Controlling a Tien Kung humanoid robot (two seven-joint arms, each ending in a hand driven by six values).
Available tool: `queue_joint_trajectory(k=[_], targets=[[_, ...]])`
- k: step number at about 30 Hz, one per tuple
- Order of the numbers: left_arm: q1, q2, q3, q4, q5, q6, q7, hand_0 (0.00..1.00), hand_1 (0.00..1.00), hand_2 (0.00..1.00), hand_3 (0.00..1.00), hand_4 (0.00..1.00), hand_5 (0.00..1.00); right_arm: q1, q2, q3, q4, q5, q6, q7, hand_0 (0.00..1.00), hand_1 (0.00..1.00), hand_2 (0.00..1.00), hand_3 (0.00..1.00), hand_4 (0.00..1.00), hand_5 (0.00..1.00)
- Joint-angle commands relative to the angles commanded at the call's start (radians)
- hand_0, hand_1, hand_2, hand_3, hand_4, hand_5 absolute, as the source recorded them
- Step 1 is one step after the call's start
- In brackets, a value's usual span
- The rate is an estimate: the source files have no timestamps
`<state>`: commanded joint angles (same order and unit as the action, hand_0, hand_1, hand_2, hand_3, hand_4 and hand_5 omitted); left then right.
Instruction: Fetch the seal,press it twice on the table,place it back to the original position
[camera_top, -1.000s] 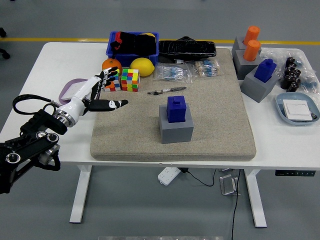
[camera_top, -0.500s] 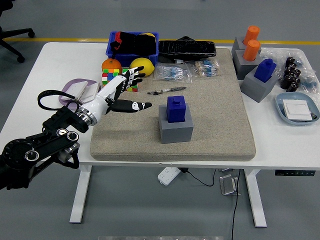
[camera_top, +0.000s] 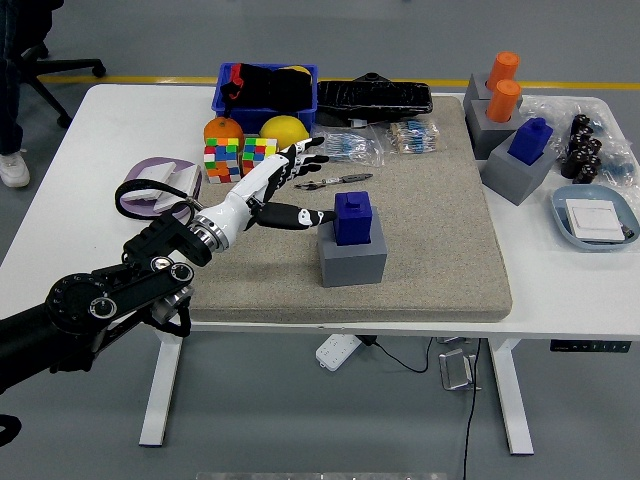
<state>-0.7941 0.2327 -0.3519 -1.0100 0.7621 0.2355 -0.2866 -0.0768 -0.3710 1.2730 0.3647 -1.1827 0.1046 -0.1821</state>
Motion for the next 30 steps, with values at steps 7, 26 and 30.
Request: queue_joint_trajectory(k=[7, 26, 30], targets=[[0.001, -0.025, 0.014, 0.018, -0.006, 0.001, 0.001, 0.919, 0.872, 0.864, 0.972, 0.940, 0.008, 0.001, -0.002, 0.000, 0.000, 0.000, 0.000, 0.000, 0.919, 0.753, 0.744, 0.707, 0.791, 0.367], [0.011, -0.082, 0.025, 0.049, -0.021, 0.019, -0.005, 0.917, 0.851, 0.853, 0.966, 0.947, 0.002, 0.006, -0.004, -0.005, 0.003, 0.000, 0.000, 0.000, 0.919, 0.753, 0.745, 0.711, 0.801, 0.366], [0.006, -0.090, 0.025, 0.059, -0.024, 0.025, -0.007, 0.916, 0.835, 0.830, 0.964, 0.945, 0.002, 0.009, -0.004, -0.008, 0.003, 0.000, 0.000, 0.000, 0.919, 0.754, 0.745, 0.713, 0.802, 0.366]])
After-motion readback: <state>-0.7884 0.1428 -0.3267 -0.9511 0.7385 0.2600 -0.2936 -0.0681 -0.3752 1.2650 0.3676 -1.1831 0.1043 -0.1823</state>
